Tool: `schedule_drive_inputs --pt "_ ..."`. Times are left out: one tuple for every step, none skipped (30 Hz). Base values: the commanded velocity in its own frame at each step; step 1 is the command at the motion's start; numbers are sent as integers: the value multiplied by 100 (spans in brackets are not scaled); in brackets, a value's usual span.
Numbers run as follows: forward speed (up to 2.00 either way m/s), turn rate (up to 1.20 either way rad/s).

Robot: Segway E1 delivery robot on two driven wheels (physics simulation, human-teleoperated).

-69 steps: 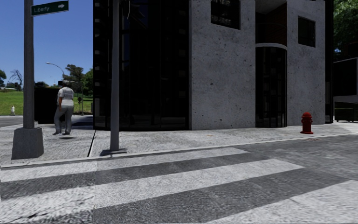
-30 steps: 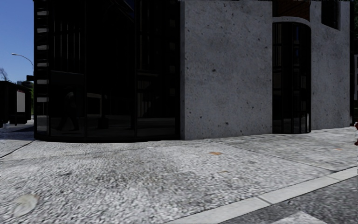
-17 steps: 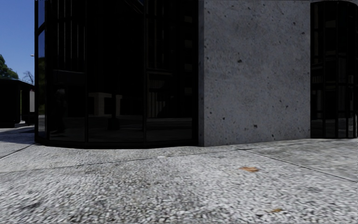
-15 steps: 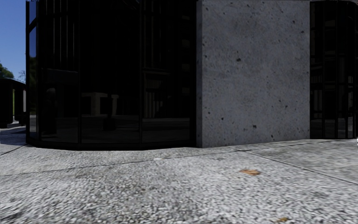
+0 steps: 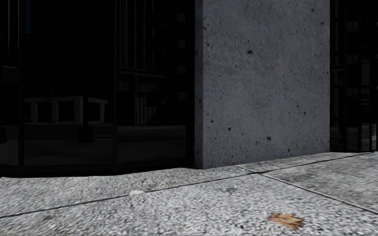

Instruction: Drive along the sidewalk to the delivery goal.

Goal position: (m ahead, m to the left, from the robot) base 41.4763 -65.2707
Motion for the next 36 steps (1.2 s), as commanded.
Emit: schedule_drive_inputs --pt "200 -107" --pt "200 -107" --pt "200 -107" --pt "200 -107" --pt "200 -107" --pt "200 -108" --pt "200 -108" --pt "200 -108" --pt "200 -108" --pt "200 -108" --pt "200 -108" --pt "200 -108" --pt "200 -108" --pt "200 -108" --pt "200 -108" --pt "200 -108" --pt "200 -108" --pt "200 -108" --pt "200 -108" --pt "200 -108" --pt "200 -108" --pt "200 -108" --pt "200 -108" --pt "200 -108" --pt "200 -56" --pt "200 -10" --pt "200 0" --pt "200 0" --pt "200 0" --pt "200 0" --pt "200 0" --pt "200 0" --pt "200 -8" --pt "200 -23" --pt "200 -23" --pt "200 -37"
